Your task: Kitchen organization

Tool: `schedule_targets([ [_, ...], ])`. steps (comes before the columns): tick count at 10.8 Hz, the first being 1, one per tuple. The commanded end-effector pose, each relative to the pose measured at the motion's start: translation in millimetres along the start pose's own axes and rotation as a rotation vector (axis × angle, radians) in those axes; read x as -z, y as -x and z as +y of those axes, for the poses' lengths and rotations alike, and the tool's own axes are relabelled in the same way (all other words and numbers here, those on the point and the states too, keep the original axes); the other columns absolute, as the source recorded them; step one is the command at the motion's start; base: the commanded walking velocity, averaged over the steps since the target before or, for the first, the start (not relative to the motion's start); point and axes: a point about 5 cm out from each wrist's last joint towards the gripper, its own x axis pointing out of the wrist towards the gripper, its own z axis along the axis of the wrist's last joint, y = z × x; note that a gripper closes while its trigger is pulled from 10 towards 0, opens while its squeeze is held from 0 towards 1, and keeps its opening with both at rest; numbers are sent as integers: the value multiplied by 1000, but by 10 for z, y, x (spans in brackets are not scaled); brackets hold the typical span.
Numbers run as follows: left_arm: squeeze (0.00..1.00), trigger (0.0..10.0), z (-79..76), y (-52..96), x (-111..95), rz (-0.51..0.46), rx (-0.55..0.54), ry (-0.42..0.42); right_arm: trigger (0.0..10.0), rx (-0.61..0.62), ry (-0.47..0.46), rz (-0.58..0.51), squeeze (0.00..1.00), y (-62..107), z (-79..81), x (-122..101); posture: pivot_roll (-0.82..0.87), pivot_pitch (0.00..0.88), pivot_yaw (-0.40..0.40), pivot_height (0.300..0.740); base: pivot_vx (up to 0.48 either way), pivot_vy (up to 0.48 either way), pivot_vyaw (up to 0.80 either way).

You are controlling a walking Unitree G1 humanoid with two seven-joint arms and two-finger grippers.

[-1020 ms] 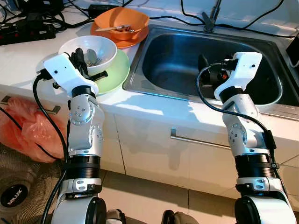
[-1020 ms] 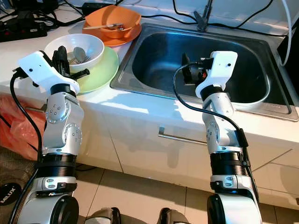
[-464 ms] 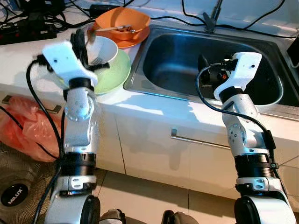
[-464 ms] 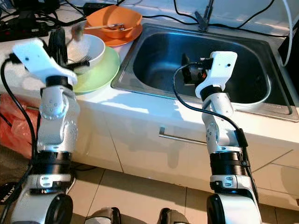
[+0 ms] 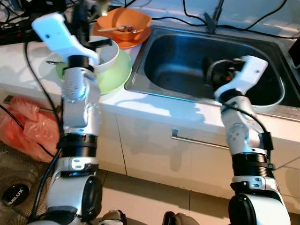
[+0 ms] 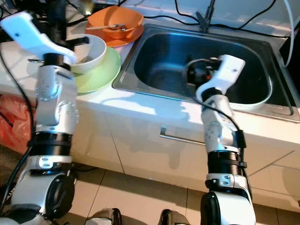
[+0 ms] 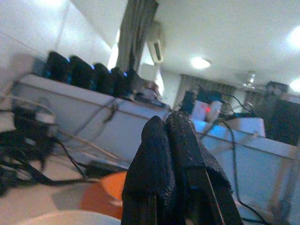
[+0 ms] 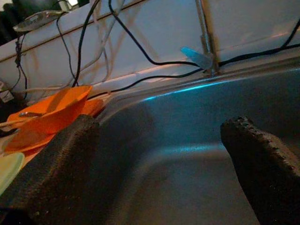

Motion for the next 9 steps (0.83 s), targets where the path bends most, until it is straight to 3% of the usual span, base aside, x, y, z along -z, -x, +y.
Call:
schedule_targets([
  [1,0,0,-202,-64,13,15,78,78,10000,-11,-10,-4,1000,-11,24,-29,-23,112,-2,740,0,0,0],
  [2,0,0,-390,-74,114,73,141,203,10000,-18,-36,-1,1000,2,55,-23,-25,115,4,740,0,0,0],
  [3,0,0,-567,-69,144,80,198,223,10000,-21,-89,12,1000,10,80,-6,-22,118,8,740,0,0,0],
  [4,0,0,-807,-58,158,87,270,277,10000,-44,-156,21,0,19,134,13,-22,121,14,740,0,0,0],
  [5,0,0,-993,-33,214,127,324,351,10000,-46,-189,19,0,20,164,20,-23,123,20,740,0,0,0],
  [6,0,0,-1093,11,313,204,325,480,10000,-55,-190,10,0,25,192,14,-27,127,28,740,0,0,0],
  [7,0,0,-1099,75,423,272,293,563,10000,-59,-191,5,0,52,199,2,-29,133,36,740,0,0,0],
  [9,0,0,-1049,139,516,316,263,581,10000,-56,-198,3,0,84,188,-5,-26,138,40,740,0,0,0],
])
